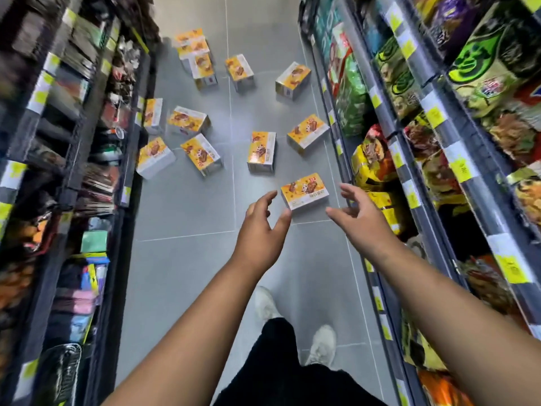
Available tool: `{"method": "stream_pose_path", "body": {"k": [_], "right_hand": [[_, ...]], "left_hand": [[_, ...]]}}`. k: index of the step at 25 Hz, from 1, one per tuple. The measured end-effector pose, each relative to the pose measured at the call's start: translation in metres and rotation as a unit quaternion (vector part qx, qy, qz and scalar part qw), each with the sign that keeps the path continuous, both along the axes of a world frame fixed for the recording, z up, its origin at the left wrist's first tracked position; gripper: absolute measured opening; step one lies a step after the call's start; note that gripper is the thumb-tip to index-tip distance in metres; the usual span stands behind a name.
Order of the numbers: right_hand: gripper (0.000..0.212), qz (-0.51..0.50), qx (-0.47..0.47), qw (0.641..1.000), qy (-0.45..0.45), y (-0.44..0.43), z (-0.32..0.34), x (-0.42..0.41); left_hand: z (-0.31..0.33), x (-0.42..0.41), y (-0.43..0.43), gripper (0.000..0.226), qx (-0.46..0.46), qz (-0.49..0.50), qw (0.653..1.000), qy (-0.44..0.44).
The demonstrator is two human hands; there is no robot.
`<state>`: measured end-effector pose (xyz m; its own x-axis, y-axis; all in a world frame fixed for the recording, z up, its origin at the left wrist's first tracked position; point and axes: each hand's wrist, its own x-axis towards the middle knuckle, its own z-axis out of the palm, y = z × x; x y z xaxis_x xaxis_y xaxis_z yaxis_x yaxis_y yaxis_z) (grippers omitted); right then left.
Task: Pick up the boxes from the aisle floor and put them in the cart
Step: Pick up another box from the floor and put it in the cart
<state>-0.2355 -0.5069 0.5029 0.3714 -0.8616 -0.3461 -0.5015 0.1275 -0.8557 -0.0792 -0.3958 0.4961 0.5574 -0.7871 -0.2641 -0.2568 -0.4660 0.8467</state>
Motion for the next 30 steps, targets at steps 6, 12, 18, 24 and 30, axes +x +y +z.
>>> {"method": "stream_pose_path", "body": {"k": [6, 12, 18, 24, 30], "right_hand": [[0.053, -0.03, 0.009, 0.999, 0.02, -0.088, -0.087, 0.049], [0.063, -0.024, 0.032, 0.997, 0.061, -0.168, -0.213, 0.078], [0.069, 0.003, 0.034, 0.993, 0.117, -0.245, -0.368, 0.077], [0.074, 0.091, 0.029, 0.981, 0.17, -0.317, -0.527, 0.084], [0.084, 0.115, 0.019, 0.967, 0.225, -0.377, -0.651, 0.107]], "left_hand": [[-0.089, 0.062, -0.077, 0.054, 0.06, -0.022, 0.998, 0.001], [-0.197, 0.092, -0.154, 0.055, 0.1, -0.026, 0.994, 0.034], [-0.353, 0.093, -0.234, 0.058, 0.121, 0.022, 0.991, 0.056], [-0.522, 0.086, -0.287, 0.072, 0.177, -0.038, 0.983, 0.039], [-0.648, 0.111, -0.329, 0.084, 0.268, -0.077, 0.96, 0.001]]}}
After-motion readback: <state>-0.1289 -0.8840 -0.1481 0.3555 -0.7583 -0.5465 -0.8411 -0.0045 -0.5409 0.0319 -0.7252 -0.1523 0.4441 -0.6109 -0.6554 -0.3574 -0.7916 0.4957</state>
